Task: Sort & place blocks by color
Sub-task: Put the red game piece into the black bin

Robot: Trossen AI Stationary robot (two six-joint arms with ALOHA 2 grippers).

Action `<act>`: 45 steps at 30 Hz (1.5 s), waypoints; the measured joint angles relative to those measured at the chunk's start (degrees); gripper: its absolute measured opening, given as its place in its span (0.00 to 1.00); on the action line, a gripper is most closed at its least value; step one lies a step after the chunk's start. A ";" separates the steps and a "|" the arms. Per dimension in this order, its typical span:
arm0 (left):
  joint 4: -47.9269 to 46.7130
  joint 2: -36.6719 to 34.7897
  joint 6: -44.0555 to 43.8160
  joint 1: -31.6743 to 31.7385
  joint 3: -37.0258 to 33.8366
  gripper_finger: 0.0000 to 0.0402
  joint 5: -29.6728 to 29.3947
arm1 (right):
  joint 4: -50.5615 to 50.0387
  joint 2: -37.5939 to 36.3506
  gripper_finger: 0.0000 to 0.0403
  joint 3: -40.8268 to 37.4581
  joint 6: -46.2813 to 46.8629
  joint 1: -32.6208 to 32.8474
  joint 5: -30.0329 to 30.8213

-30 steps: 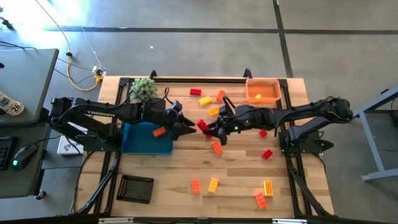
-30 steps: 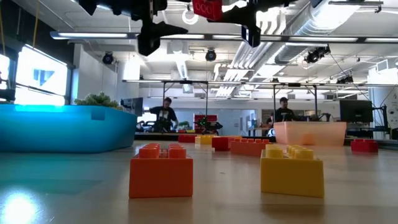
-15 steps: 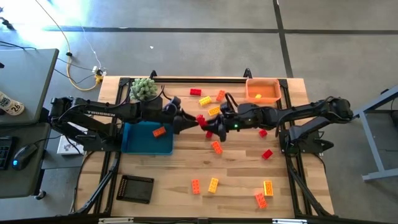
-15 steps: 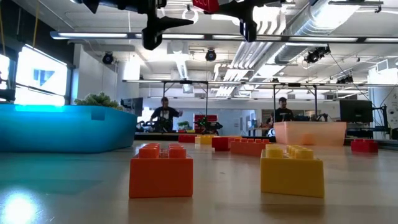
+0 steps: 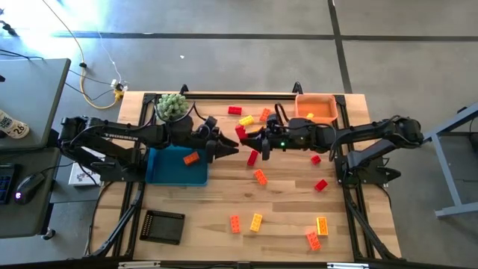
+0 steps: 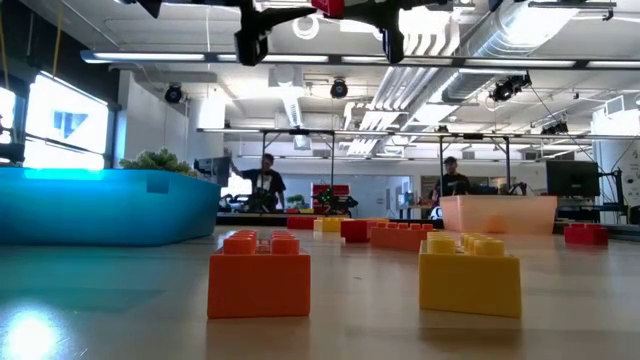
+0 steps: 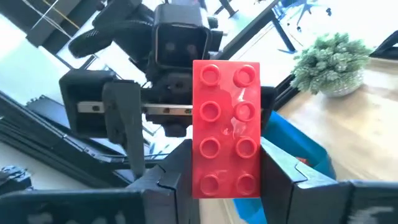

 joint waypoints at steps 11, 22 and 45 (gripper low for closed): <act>3.27 0.02 0.45 1.12 0.00 0.61 -3.79 | 0.43 0.02 0.29 0.00 2.45 -0.60 -2.70; 6.61 0.02 0.44 4.84 0.02 0.61 -4.12 | 0.44 0.07 0.29 -0.02 4.91 -0.58 -3.54; 8.51 0.04 2.64 7.50 0.02 0.61 -2.05 | 4.20 0.09 0.29 -0.02 8.39 -0.86 3.11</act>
